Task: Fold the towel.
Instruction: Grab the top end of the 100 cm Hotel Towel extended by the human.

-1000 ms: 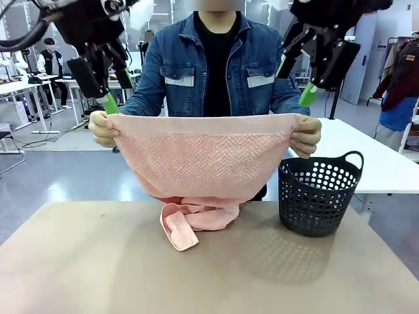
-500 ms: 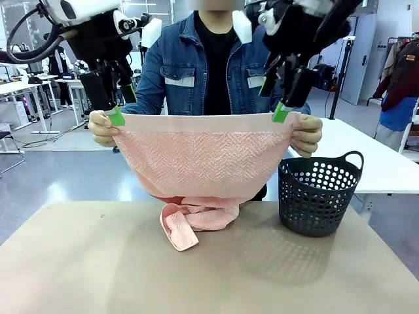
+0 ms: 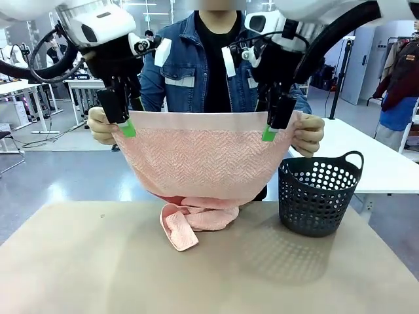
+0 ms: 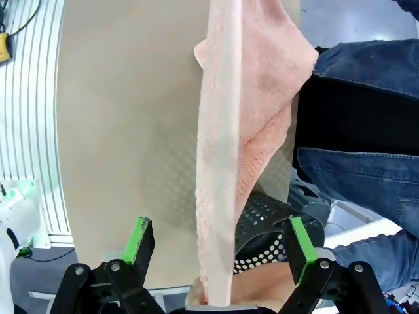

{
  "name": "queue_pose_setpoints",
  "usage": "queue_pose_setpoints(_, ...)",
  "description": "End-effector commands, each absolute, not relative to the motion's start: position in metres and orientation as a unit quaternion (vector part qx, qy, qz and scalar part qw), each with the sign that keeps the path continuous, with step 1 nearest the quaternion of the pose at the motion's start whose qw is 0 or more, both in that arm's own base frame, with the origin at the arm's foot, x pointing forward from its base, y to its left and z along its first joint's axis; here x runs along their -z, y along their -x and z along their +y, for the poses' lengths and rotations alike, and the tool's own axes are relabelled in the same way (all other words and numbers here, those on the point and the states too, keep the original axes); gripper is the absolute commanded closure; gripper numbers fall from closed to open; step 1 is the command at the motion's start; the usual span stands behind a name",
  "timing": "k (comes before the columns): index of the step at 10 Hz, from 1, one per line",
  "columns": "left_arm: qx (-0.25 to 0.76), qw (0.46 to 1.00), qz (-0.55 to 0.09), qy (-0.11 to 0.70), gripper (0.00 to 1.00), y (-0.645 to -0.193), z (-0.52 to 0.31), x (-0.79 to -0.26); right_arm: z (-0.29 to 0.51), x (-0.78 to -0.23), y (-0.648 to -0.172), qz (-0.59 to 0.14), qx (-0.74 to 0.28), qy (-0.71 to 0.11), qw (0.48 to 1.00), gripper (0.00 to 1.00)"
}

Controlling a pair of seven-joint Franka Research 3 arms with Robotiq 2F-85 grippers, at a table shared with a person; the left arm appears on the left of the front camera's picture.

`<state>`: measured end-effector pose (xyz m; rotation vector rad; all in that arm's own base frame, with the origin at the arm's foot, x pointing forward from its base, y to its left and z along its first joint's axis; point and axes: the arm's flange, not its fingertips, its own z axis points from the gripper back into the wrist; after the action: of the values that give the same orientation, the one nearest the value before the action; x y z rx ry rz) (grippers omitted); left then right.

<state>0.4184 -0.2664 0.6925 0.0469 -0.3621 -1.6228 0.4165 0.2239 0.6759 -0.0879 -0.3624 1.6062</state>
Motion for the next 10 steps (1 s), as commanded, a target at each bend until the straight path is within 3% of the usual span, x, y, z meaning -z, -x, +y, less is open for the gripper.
queue_pose_setpoints(1,0.71,0.685,-0.157,-0.047,0.0,-0.4191,-0.2675,-0.6771,0.2263,-0.6665,-0.4135,-0.163,-0.706,0.055,0.687,0.0)
queue_pose_setpoints(2,0.708,0.687,-0.156,-0.049,0.53,-0.4201,-0.2684,-0.6734,0.227,-0.6634,-0.413,-0.156,-0.702,0.063,0.693,0.0)
queue_pose_setpoints(3,0.708,0.688,-0.153,-0.047,0.6,-0.4197,-0.2693,-0.6722,0.227,-0.6607,-0.4134,-0.155,-0.701,0.067,0.693,0.52)
queue_pose_setpoints(4,0.709,0.688,-0.148,-0.052,1.0,-0.4176,-0.2696,-0.6709,0.2267,-0.6599,-0.4131,-0.161,-0.698,0.066,0.694,0.6)
queue_pose_setpoints(5,0.709,0.688,-0.146,-0.056,1.0,-0.4163,-0.2695,-0.6707,0.2271,-0.6616,-0.412,-0.16,-0.699,0.07,0.694,1.0)
queue_pose_setpoints(6,0.707,0.689,-0.147,-0.056,1.0,-0.4158,-0.2695,-0.6721,0.2275,-0.6635,-0.4121,-0.161,-0.698,0.076,0.694,1.0)
queue_pose_setpoints(7,0.707,0.69,-0.148,-0.056,0.88,-0.415,-0.2695,-0.6735,0.2283,-0.6646,-0.412,-0.161,-0.698,0.077,0.693,1.0)
queue_pose_setpoints(8,0.707,0.69,-0.148,-0.058,0.97,-0.4143,-0.2693,-0.6742,0.2287,-0.6649,-0.412,-0.161,-0.698,0.077,0.693,0.87)
queue_pose_setpoints(9,0.706,0.69,-0.147,-0.059,1.0,-0.4143,-0.2694,-0.6746,0.2286,-0.6651,-0.4119,-0.16,-0.699,0.077,0.693,0.97)
queue_pose_setpoints(10,0.706,0.69,-0.147,-0.058,1.0,-0.4138,-0.2701,-0.6753,0.2286,-0.6661,-0.4115,-0.161,-0.697,0.078,0.695,1.0)
